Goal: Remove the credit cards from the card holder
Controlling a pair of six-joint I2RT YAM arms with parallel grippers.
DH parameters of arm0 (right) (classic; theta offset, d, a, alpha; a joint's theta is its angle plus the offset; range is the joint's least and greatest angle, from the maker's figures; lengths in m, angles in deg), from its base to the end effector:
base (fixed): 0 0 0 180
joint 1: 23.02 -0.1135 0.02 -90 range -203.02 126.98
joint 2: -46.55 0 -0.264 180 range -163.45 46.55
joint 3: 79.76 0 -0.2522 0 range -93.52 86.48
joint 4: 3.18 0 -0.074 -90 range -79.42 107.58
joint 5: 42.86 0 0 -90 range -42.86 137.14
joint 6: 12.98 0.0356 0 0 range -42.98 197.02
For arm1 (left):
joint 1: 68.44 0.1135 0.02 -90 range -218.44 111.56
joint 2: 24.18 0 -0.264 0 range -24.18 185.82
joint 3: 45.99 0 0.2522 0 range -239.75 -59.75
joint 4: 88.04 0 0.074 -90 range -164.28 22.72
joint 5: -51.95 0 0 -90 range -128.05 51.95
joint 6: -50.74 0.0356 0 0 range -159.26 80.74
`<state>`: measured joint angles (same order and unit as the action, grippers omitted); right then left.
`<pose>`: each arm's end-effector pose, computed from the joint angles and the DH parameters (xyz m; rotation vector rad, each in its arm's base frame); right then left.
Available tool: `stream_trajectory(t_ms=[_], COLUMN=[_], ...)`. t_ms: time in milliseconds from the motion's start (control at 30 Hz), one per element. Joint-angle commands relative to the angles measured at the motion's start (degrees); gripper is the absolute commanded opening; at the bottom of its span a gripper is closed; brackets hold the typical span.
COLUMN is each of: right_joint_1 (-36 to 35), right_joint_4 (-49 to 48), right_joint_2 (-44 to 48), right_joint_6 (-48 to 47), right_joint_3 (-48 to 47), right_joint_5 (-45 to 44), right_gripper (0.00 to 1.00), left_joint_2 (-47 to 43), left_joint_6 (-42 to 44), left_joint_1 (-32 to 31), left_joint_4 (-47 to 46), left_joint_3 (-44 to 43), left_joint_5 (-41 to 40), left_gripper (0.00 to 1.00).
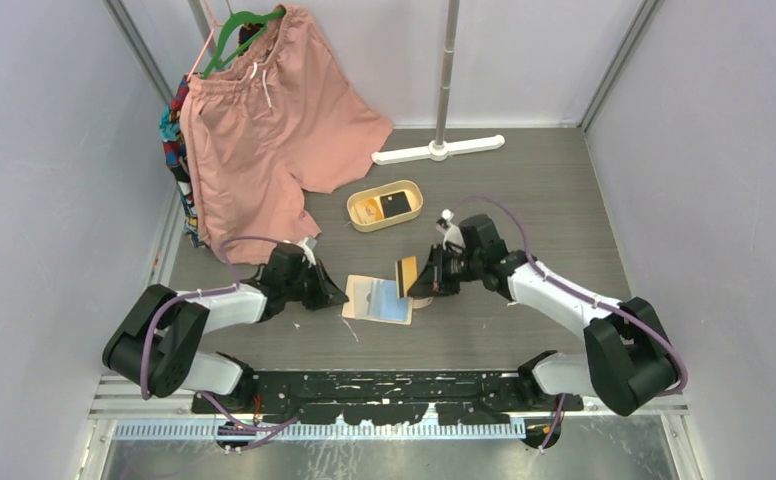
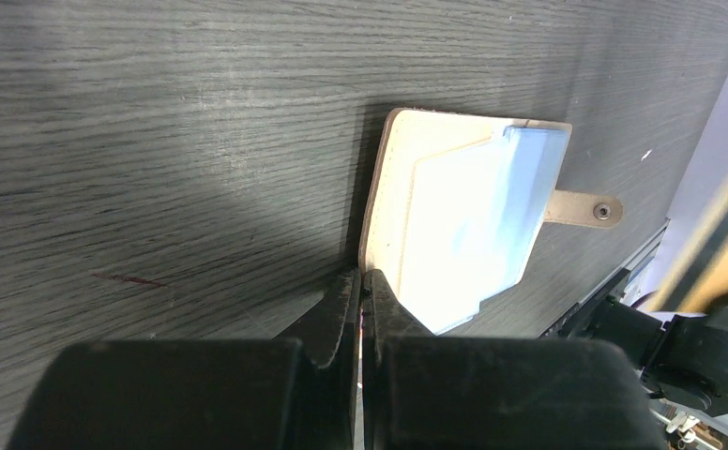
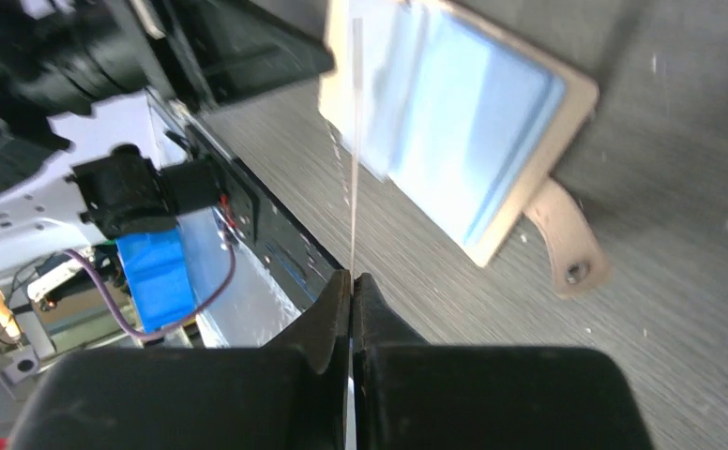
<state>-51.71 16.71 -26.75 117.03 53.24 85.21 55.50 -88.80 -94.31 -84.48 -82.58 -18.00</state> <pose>0.2008 0.1349 0.1810 -0.1010 2.5849 1.3112 0.2022 -0.1116 0.1228 -0.3508 2.5559 -0.9855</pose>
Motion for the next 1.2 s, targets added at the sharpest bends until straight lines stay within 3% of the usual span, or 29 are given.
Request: stream_trajectory(t_ms=[0,200,333,533,700,1167], right_joint_1=[1.3,1.9,1.9,2.0,1.9,2.5], right_joint_4=[9.9,20.8,35.8,49.8,54.7,55.6], right_joint_2=[-2.4,-21.1,-33.7,-47.7,-57.1,-67.8], right_joint_6=[-6.7,-14.3,-21.7,-28.7,-30.7,-30.2], right_joint_3=[-13.3,-39.6,-60.7,-81.1,-90.5,-102.4], right_joint_5=[-0.5,0.2,0.2,0.4,-0.7,-1.8], right_gripper=[0.01,0.02,0.01,0.01,0.01,0.01], left_joint_2=[1.5,0.9,-1.2,-3.4,-3.6,-4.1], left_joint_6=[2.1,2.6,2.4,2.5,2.4,3.0], left_joint_1=[0.0,0.0,0.0,0.0,0.0,0.0], left_joint_4=[8.0,7.3,7.3,7.4,6.8,8.2], left_joint_3=[3.5,3.7,4.6,6.0,6.6,6.4], left_joint_5=[-6.4,-5.0,-4.6,-5.1,-4.5,-5.4], left_gripper=[0.00,0.00,0.00,0.00,0.00,0.00])
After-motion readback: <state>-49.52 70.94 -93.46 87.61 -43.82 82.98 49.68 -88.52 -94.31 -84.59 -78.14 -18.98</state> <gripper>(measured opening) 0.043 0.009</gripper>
